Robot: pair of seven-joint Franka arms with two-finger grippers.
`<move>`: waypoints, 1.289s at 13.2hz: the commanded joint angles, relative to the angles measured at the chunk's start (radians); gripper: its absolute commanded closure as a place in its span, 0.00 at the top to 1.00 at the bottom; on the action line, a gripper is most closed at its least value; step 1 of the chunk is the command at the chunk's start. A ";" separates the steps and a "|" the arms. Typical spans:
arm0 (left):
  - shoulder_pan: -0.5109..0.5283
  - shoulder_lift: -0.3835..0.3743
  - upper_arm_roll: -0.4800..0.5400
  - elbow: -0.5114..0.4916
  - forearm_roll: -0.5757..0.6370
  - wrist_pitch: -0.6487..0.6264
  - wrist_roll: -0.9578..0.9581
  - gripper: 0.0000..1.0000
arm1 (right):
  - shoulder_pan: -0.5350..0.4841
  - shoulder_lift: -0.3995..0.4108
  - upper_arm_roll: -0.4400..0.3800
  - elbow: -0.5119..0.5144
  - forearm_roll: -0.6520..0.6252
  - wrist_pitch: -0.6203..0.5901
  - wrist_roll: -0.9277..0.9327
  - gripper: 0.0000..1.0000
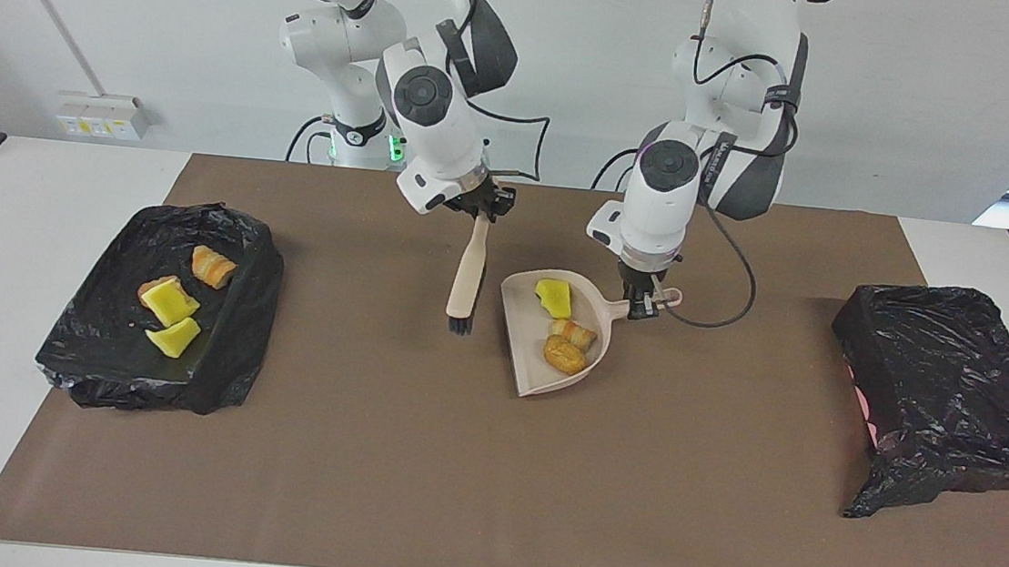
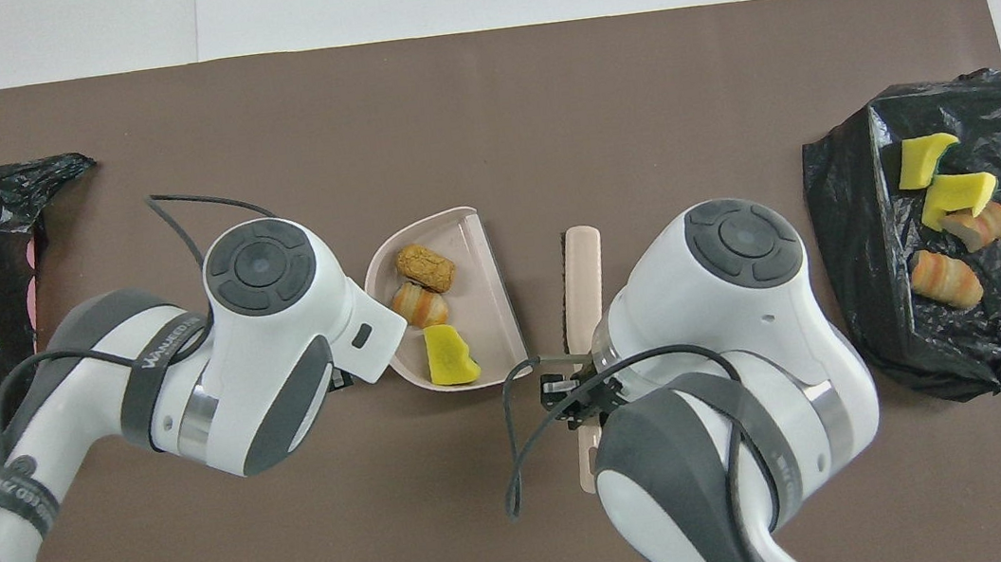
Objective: Sweep and dump trash in bin
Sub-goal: 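Carry the loaded dustpan over the black bag with the left gripper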
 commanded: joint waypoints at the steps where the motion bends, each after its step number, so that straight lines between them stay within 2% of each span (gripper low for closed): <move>1: 0.111 -0.074 -0.004 0.009 0.002 -0.049 0.093 0.00 | 0.066 -0.074 0.004 -0.088 -0.025 0.021 0.059 0.00; 3: 0.206 -0.085 -0.004 0.061 0.002 -0.100 0.114 0.00 | 0.098 -0.111 0.004 -0.148 -0.021 0.042 0.059 0.00; 5: 0.287 -0.083 -0.004 0.099 0.002 -0.124 0.138 0.00 | 0.144 -0.105 0.004 -0.208 -0.021 0.056 0.059 0.00; 9: 0.477 -0.057 -0.001 0.196 0.002 -0.126 0.300 0.00 | 0.196 -0.094 0.006 -0.309 -0.019 0.172 0.120 0.00; 12: 0.631 0.004 -0.001 0.307 0.001 -0.132 0.437 0.00 | 0.265 -0.011 0.007 -0.321 -0.021 0.267 0.171 0.00; 14: 0.762 0.073 -0.001 0.424 0.010 -0.163 0.518 0.00 | 0.275 0.000 0.007 -0.321 -0.021 0.286 0.163 0.00; 16: 0.839 0.130 0.001 0.522 0.036 -0.154 0.680 0.00 | 0.275 0.000 0.007 -0.321 -0.021 0.285 0.158 0.00; 17: 0.861 0.156 -0.001 0.568 0.092 -0.154 0.713 0.00 | 0.275 0.000 0.007 -0.323 -0.021 0.285 0.158 0.00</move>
